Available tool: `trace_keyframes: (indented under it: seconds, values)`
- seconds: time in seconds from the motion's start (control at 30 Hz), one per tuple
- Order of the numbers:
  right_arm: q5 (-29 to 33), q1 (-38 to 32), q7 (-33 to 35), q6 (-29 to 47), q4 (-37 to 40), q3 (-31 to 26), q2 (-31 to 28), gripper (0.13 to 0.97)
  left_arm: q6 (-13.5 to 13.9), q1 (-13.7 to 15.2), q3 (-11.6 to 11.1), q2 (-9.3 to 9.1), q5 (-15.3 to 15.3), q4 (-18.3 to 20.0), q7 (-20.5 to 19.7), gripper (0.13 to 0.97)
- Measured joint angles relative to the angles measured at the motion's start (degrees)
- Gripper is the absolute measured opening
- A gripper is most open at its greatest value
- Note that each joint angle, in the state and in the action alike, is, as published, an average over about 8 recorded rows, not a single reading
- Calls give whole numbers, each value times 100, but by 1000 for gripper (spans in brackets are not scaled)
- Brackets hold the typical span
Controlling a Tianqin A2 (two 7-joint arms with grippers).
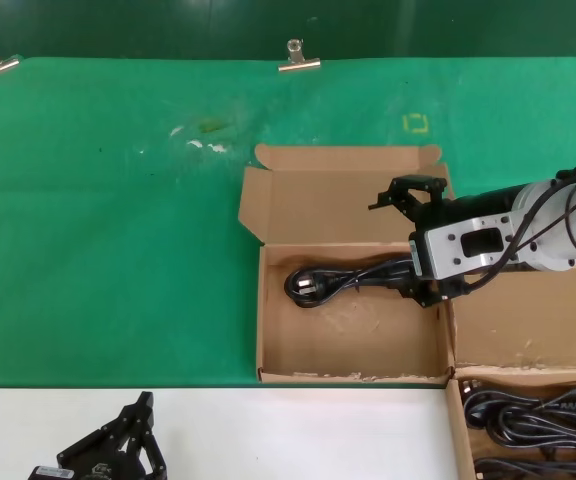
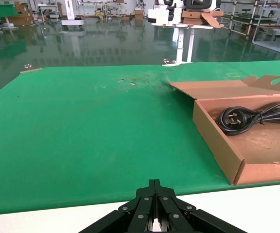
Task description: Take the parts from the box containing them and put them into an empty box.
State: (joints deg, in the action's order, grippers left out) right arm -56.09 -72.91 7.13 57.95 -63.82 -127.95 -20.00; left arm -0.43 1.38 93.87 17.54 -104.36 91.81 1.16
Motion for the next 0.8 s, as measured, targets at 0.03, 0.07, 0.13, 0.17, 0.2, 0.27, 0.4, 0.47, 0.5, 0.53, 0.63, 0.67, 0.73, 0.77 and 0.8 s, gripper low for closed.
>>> trace_keyframes:
  seconds: [0.03, 0.07, 0.13, 0.17, 0.2, 0.27, 0.4, 0.47, 0.5, 0.53, 0.63, 0.67, 0.73, 0.77, 0.8]
  values:
    - [-7, 10, -1, -7, -6, 6, -1, 581, 0, 0, 0, 0, 0, 0, 0, 156]
    - [-18, 26, -3, -19, -13, 14, -1, 606, 0, 0, -1, 0, 0, 0, 0, 157]
    - [-55, 83, -8, -64, -35, 43, 0, 606, 0, -2, -2, 0, 1, 0, 0, 161]
    - [-83, 126, -13, -97, -52, 65, 2, 606, 1, -2, -4, -1, 2, 0, 0, 162]
    - [-116, 177, -18, -138, -71, 90, 4, 606, 1, -3, -5, -1, 2, 0, 0, 162]
    - [-200, 307, -31, -241, -121, 155, 9, 652, 2, -6, -9, -1, 5, 0, -1, 162]
    - [-404, 625, -62, -494, -242, 313, 22, 745, 4, -12, -19, -3, 10, -1, -7, 190]
    - [-520, 805, -79, -637, -310, 402, 29, 791, 5, -15, -24, -4, 13, -1, -11, 208]
    - [-581, 899, -88, -712, -346, 449, 32, 791, 5, -17, -27, -4, 15, -2, -13, 218]
    - [-642, 995, -97, -787, -382, 496, 36, 806, 6, -19, -30, -5, 17, -2, -15, 227]
    - [-828, 1283, -126, -1016, -492, 639, 47, 850, 8, -24, -38, -6, 22, -2, -20, 253]
    - [-888, 1377, -135, -1091, -528, 686, 51, 865, 8, -26, -41, -7, 23, -3, -22, 271]
    - [-1013, 1570, -154, -1244, -602, 782, 58, 895, 9, -30, -47, -7, 27, -3, -25, 306]
    - [-1076, 1668, -164, -1322, -639, 831, 62, 910, 10, -32, -50, -8, 28, -3, -27, 324]
    - [-1139, 1766, -173, -1401, -676, 880, 66, 910, 10, -33, -53, -8, 30, -3, -28, 341]
